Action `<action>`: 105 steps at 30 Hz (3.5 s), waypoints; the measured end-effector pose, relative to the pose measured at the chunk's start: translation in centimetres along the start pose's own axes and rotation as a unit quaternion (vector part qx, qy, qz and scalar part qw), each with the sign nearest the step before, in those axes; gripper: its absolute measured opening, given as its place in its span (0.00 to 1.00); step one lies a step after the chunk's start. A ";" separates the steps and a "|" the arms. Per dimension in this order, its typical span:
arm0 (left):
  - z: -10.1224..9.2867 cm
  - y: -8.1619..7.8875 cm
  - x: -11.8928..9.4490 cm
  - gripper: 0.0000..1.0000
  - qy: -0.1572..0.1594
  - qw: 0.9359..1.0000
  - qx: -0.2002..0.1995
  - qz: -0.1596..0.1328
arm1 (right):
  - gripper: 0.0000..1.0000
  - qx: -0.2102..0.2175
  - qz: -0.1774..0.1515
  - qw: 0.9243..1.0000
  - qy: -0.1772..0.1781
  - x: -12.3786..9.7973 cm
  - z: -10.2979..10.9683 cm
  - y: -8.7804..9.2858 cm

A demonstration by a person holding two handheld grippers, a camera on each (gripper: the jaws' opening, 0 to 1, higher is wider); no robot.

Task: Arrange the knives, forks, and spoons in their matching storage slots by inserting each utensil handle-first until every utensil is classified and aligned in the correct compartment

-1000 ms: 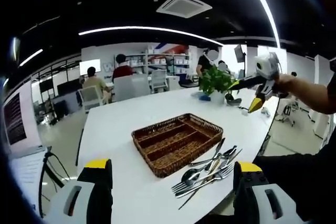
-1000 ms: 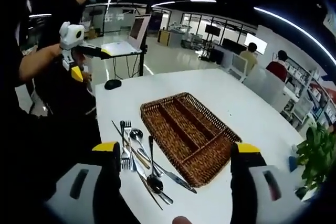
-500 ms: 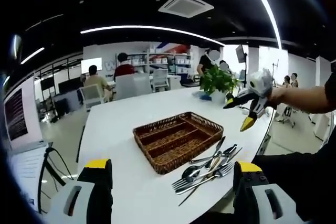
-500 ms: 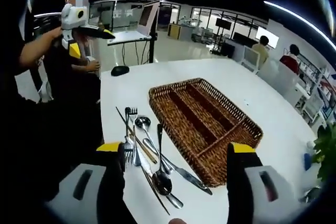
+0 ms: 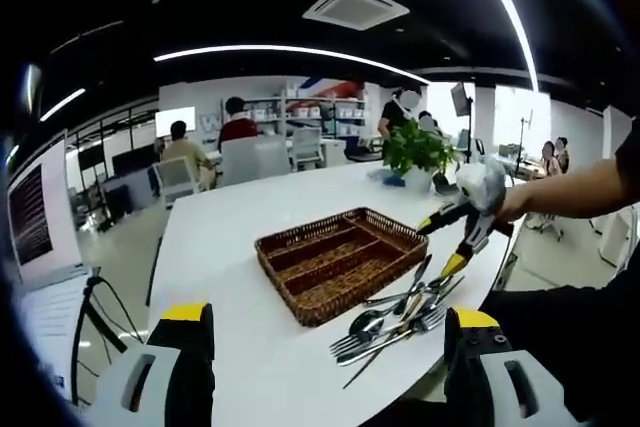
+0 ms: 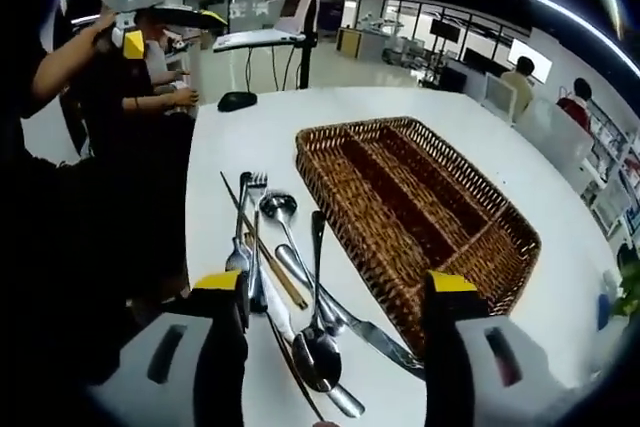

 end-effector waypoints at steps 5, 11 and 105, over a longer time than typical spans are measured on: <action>-0.1 0.1 -0.2 1.00 0.003 1.000 0.000 0.001 | 0.63 0.004 0.006 1.000 0.001 0.6 -0.2 0.8; -0.1 0.4 -0.4 1.00 0.001 1.000 -0.003 0.000 | 0.59 0.007 0.023 1.000 0.009 1.6 -0.1 1.7; -0.5 2.3 -1.1 1.00 0.002 1.000 -0.009 0.009 | 0.04 0.035 0.097 0.994 -0.041 9.3 2.7 0.8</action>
Point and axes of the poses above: the point that each gripper's makers call its tool centre point, and the gripper's own axes: x roughly forward along the fingers, z roughly to its left, y roughly out of its underside, the point moved 10 cm from there along -x, roughly backward along the fingers, and after that the axes turned 13 degrees about y, right-handed, at the moved point
